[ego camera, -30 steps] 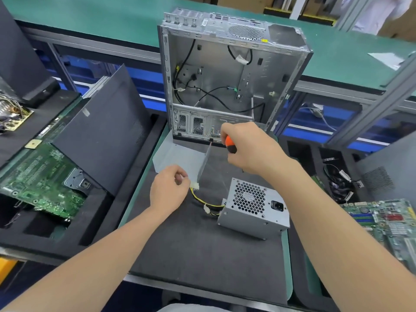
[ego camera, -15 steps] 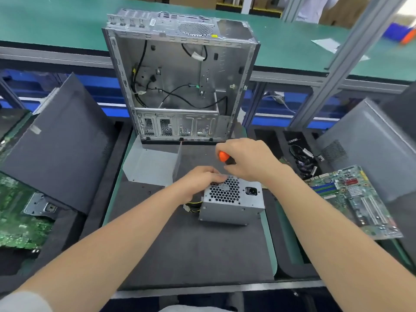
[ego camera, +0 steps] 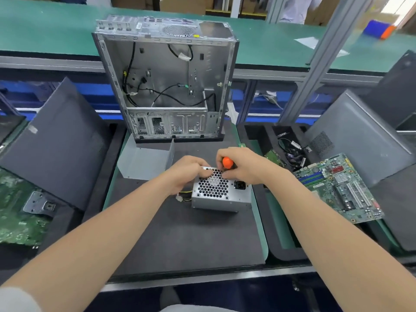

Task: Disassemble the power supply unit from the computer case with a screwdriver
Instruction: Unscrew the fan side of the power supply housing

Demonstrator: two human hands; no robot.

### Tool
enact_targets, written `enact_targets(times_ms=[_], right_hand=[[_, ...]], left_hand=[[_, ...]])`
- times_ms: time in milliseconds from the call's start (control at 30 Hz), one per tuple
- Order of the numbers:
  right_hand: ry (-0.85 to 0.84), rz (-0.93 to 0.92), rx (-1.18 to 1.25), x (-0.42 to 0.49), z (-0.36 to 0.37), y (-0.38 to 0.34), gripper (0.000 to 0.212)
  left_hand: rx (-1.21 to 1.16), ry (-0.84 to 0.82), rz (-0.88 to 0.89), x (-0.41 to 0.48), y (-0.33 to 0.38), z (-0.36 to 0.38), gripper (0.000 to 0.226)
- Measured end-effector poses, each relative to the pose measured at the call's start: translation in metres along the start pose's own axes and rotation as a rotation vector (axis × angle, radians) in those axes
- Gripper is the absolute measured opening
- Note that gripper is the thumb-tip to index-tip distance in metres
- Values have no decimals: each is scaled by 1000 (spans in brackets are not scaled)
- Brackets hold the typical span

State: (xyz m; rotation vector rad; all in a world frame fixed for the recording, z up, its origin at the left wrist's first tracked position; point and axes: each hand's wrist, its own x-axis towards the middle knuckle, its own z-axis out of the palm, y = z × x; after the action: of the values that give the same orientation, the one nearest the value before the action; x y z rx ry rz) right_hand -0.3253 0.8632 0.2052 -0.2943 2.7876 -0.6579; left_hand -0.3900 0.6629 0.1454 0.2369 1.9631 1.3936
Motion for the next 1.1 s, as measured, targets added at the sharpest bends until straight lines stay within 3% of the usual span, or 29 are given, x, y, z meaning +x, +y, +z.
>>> enact_targets(times_ms=[100,267,400,633,767,867,967,1100], right_hand=[[55,-63,-14,-7,6,0,31],[118,-124,-113,-17,43,4,29],[193,-226,-171,-35,80,12,42],[201,-284,-256,-57,121,18,37],[281,-311,-120,-61,117,18,29],[435,-304,100,-62,103,19,20],[603,-210,327,-64,85,18,19],[657,-151,448,-64,69,11,20]], left_hand=[[72,41,121,-12,-2,0,13],[409,160,425,-28,-30,11,9],[468,215,476,-44,-60,22,16],[524,290,444,-66,-94,48,24],[499,359,480,-72,-94,52,22],[497,368,483,-76,-93,49,19],[338,357,426,-78,-95,45,21],[219,354,351,-73,-95,39,19]])
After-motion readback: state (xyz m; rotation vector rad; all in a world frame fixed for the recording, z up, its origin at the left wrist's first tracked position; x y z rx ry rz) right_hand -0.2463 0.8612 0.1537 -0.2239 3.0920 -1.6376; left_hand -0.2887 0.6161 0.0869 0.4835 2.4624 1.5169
